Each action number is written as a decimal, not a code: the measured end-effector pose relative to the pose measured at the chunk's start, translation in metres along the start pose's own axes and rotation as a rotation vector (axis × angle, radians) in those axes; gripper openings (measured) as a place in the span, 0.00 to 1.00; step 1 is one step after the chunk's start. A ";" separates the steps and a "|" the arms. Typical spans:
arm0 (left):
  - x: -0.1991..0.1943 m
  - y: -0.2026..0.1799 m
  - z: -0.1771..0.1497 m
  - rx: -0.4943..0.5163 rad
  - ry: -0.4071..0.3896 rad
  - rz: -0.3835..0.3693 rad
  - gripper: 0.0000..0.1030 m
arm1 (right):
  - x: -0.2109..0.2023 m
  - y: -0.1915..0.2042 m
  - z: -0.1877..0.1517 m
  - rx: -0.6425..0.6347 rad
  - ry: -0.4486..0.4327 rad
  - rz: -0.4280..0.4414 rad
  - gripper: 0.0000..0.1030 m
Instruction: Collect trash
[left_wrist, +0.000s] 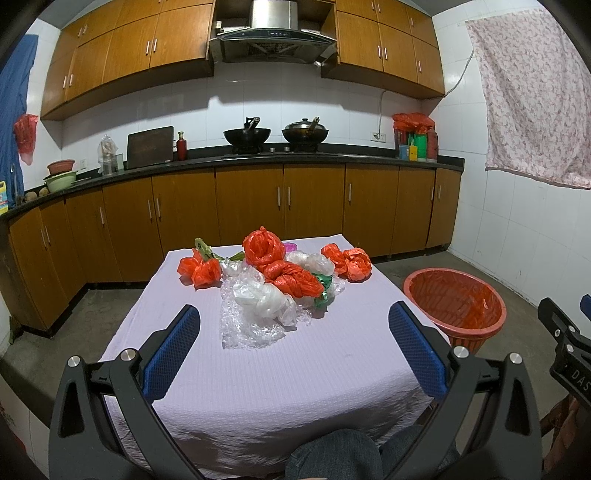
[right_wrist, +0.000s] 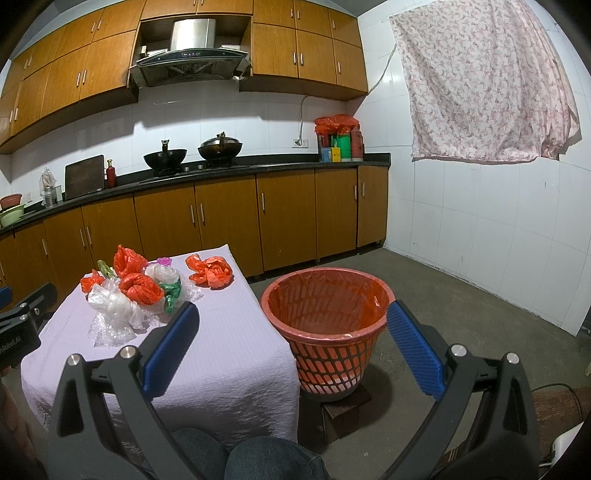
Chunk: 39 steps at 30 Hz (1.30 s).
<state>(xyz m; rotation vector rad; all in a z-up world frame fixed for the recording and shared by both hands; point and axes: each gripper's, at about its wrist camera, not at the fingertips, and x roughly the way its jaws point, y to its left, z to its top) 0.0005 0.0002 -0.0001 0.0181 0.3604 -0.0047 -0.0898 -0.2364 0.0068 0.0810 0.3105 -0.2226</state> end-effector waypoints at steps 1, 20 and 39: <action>0.000 0.000 0.000 0.000 0.000 0.000 0.98 | 0.000 0.000 0.000 0.000 0.000 0.000 0.96; 0.000 0.000 0.000 0.000 0.003 0.000 0.98 | 0.001 -0.001 -0.002 0.001 0.002 0.000 0.96; 0.000 0.000 0.000 0.000 0.006 -0.001 0.98 | 0.002 -0.002 -0.002 0.003 0.005 0.001 0.96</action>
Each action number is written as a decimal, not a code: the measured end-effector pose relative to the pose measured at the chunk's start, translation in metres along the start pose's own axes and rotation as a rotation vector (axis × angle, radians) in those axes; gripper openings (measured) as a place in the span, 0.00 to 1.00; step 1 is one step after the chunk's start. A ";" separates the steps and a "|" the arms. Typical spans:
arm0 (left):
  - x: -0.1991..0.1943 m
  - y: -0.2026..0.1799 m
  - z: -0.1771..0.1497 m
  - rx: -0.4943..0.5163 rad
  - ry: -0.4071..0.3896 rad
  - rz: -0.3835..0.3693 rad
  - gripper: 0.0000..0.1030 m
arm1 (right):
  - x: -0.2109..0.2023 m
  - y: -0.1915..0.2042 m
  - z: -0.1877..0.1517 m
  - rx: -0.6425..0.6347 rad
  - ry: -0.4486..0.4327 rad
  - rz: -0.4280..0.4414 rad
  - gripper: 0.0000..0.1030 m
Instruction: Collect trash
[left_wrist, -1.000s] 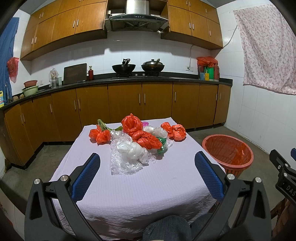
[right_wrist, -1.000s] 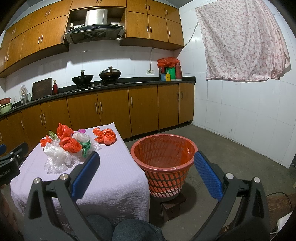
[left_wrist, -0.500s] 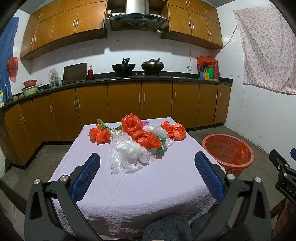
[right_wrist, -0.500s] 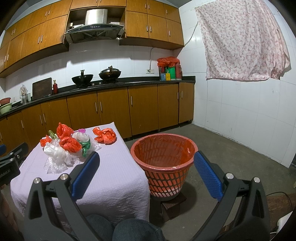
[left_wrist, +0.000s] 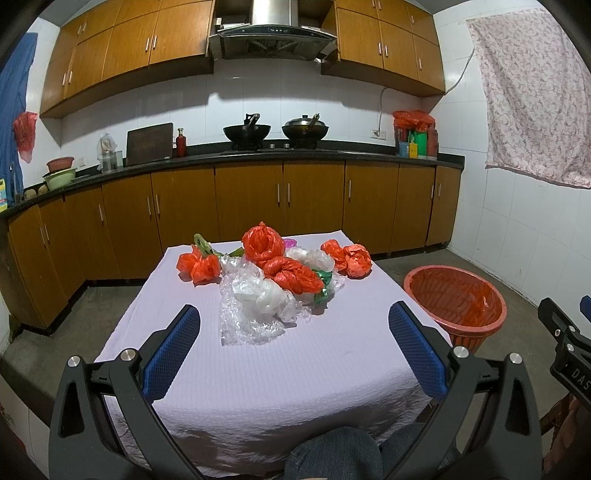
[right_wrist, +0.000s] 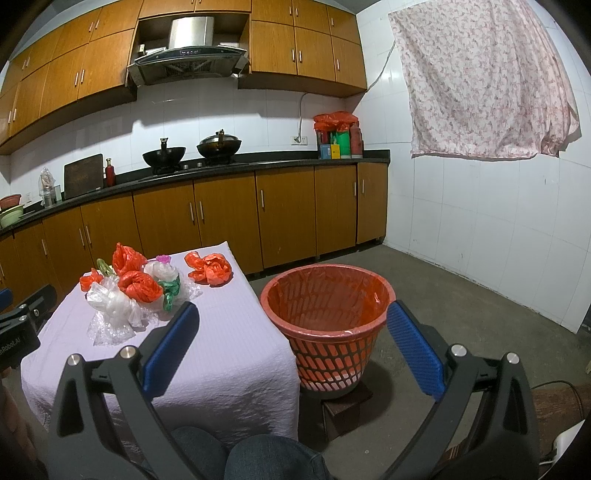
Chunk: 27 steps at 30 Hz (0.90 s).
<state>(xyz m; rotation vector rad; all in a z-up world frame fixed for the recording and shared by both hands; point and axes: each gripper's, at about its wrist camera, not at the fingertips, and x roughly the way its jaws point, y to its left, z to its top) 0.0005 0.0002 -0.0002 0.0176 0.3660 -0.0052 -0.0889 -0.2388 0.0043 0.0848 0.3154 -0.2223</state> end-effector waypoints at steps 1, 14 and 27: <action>0.000 0.000 0.000 0.000 0.000 0.000 0.98 | 0.000 0.000 0.000 0.000 0.000 0.000 0.96; 0.008 0.008 -0.009 -0.012 0.037 0.022 0.98 | 0.009 0.004 -0.010 -0.015 0.015 0.009 0.96; 0.061 0.041 -0.010 -0.094 0.112 0.062 0.98 | 0.042 0.013 -0.014 -0.050 0.089 0.019 0.96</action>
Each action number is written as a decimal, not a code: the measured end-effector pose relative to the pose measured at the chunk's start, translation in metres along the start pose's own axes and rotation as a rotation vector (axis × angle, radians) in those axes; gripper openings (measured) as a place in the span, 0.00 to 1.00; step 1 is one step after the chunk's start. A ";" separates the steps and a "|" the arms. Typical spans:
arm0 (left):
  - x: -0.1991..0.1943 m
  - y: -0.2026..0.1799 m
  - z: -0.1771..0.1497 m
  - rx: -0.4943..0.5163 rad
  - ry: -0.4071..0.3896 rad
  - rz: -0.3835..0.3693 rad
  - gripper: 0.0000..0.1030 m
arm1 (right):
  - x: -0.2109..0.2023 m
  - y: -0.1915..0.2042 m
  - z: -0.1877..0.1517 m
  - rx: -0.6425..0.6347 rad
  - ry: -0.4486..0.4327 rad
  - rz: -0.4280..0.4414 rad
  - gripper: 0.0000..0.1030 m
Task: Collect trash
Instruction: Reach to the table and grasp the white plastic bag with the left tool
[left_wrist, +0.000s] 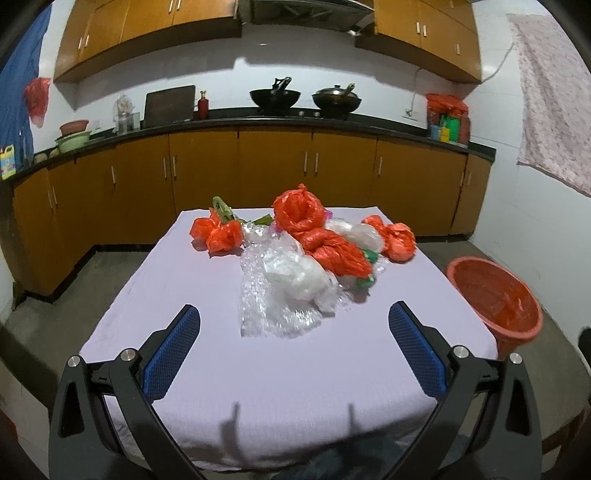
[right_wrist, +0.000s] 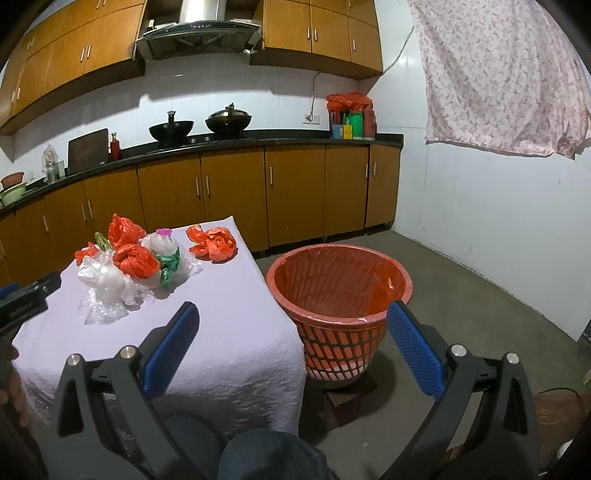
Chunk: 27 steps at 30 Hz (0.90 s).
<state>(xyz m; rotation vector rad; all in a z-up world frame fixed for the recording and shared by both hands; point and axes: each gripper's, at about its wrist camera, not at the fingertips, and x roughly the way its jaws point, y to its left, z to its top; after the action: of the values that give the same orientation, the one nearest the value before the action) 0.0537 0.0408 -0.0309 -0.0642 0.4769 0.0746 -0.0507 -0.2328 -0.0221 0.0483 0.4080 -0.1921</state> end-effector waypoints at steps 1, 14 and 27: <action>0.007 0.001 0.002 -0.009 0.003 -0.001 0.98 | 0.003 0.002 0.000 0.001 0.005 0.001 0.96; 0.108 0.002 0.018 -0.061 0.113 0.049 0.93 | 0.063 0.018 0.003 -0.020 0.111 0.050 0.96; 0.133 -0.002 0.017 -0.071 0.156 0.004 0.44 | 0.100 0.018 -0.003 0.008 0.188 0.047 0.96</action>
<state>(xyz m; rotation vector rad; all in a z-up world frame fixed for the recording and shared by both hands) 0.1798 0.0479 -0.0769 -0.1391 0.6301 0.0907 0.0417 -0.2326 -0.0646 0.0838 0.5926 -0.1433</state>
